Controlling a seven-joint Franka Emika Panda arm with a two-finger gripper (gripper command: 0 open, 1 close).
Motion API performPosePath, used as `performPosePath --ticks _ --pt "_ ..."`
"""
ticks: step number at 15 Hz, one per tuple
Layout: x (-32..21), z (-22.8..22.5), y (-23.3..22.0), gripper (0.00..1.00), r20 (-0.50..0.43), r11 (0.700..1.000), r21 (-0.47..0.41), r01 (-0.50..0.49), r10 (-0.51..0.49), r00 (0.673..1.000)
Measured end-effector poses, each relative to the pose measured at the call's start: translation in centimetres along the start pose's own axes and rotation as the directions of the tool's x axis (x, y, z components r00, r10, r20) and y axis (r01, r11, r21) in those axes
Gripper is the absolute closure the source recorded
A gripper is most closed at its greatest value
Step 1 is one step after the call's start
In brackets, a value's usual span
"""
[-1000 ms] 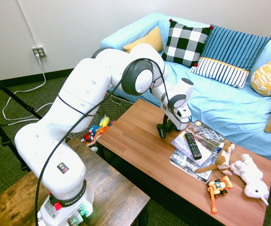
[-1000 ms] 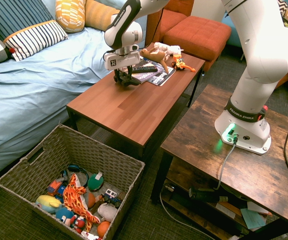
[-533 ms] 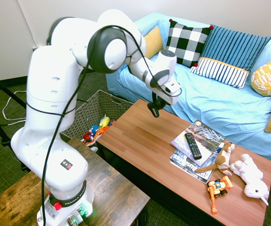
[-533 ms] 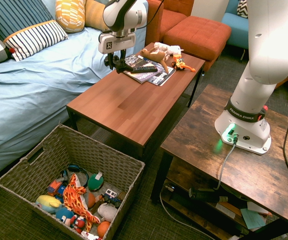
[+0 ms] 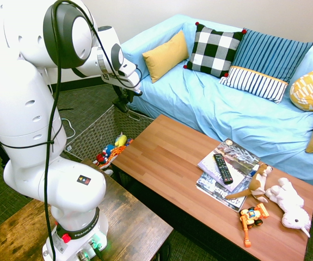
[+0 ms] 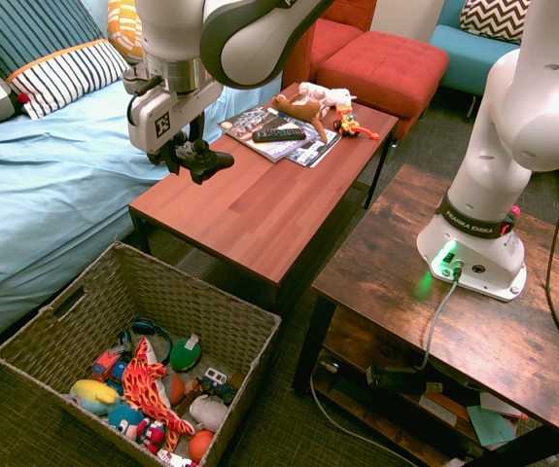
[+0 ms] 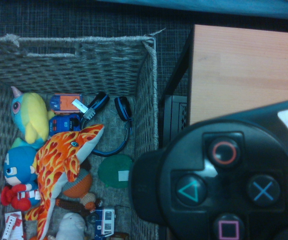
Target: Put the gamepad in the basket
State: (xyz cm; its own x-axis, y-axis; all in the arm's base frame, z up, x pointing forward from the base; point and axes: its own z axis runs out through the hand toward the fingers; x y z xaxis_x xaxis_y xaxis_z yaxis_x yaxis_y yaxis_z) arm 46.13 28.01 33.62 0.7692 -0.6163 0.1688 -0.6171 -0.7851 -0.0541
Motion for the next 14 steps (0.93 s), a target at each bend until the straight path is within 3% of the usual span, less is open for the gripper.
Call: performPosePath --ticks 3,7,14 --pt "-1.1 1.4 -3.3 1.00 0.027 0.998 0.058 0.023 -0.024 0.999" --pt "-5.1 8.9 -10.9 1.00 0.149 0.997 0.065 0.045 -0.054 0.987" --pt "-11.7 22.5 -17.6 1.00 0.297 0.995 -0.087 0.041 -0.014 0.955"
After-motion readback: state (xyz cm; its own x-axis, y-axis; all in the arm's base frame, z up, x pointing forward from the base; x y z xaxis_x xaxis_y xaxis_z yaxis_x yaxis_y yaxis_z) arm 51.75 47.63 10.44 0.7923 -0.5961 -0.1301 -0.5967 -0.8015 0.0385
